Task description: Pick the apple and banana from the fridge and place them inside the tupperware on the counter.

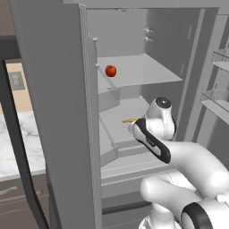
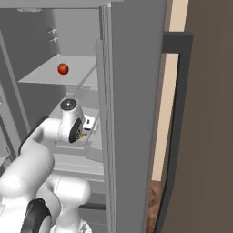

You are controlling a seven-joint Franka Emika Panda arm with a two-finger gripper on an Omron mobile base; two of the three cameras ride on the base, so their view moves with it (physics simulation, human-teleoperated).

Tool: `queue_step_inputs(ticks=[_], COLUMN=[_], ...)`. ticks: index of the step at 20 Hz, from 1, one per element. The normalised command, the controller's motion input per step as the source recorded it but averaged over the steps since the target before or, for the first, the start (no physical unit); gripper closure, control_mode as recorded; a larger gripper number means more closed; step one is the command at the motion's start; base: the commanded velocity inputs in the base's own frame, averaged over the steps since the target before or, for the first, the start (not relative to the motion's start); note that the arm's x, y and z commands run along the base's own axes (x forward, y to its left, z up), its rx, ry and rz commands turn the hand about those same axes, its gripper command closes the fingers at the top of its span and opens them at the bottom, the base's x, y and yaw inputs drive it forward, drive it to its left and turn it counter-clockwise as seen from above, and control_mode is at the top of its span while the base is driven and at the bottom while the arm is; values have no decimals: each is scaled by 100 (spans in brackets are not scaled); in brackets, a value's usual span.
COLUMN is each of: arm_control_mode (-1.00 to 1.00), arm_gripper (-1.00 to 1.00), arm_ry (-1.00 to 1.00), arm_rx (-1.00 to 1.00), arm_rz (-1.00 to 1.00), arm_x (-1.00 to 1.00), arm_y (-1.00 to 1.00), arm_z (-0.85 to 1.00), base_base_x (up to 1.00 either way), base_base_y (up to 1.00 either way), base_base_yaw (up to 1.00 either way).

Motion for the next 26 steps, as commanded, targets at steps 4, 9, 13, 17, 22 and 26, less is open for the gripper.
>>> queue_step_inputs(ticks=[4, 9, 13, 17, 22, 26], arm_control_mode=[-100, -100, -100, -100, -100, -100], arm_gripper=[100, 100, 100, 100, 100, 100], arm_ry=[23, 25, 23, 14, 3, 0], arm_rx=[2, 0, 0, 0, 0, 0], arm_rz=[2, 0, 0, 0, 0, 0], arm_x=[-52, -57, -62, -75, -73, -76], arm_y=[0, 0, 0, 0, 0, 0], arm_z=[87, 71, 55, 43, 44, 41], base_base_x=[0, 0, 0, 0, 0, 0], base_base_y=[0, 0, 0, 0, 0, 0], base_base_yaw=[0, 0, 0, 0, 0, 0])
